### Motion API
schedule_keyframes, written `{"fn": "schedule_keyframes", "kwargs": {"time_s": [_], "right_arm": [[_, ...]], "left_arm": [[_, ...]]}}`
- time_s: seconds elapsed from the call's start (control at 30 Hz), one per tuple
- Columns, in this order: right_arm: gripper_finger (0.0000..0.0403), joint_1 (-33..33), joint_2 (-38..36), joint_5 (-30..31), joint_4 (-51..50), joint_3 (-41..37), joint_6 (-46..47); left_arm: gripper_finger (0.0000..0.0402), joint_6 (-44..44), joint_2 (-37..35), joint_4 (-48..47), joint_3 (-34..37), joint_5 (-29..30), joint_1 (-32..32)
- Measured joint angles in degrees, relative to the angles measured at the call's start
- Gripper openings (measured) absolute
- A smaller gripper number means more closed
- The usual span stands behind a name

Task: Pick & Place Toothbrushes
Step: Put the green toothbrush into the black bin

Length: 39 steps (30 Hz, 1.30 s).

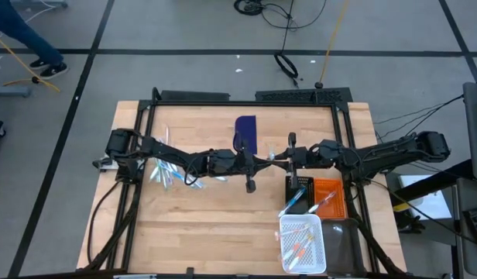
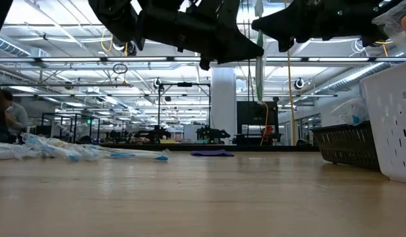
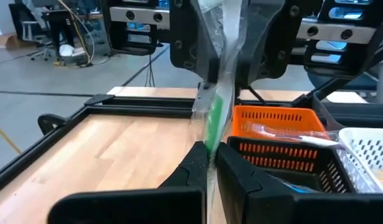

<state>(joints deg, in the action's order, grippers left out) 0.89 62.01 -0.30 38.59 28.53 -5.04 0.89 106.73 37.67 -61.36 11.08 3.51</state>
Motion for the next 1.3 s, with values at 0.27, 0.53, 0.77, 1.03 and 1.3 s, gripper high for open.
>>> {"fn": "schedule_keyframes", "kwargs": {"time_s": [0.27, 0.53, 0.77, 1.03, 1.3], "right_arm": [[0.0009, 0.0, -0.2, -0.8, -0.6, 0.0, -0.1], [0.0009, 2.3, -8.7, -2.8, -10.3, 0.0, -0.5], [0.0009, 8.2, -19.4, -3.0, -22.0, 0.0, 2.0], [0.0009, 19.3, -27.9, -6.2, -29.5, 0.0, 6.3], [0.0009, 31.8, -30.7, -10.5, -33.7, 0.0, 7.5]], "left_arm": [[0.0028, 0.0, 0.1, 0.0, 0.0, 2.6, 0.0], [0.0099, 0.1, -2.7, -5.2, 0.0, 2.8, 0.2], [0.0143, -0.5, -8.2, -15.7, 0.0, 2.7, 0.3], [0.0147, -0.7, -8.2, -18.2, 0.0, 2.7, 0.1], [0.0147, -1.3, -8.2, -19.8, 0.0, 2.9, -0.4]]}}
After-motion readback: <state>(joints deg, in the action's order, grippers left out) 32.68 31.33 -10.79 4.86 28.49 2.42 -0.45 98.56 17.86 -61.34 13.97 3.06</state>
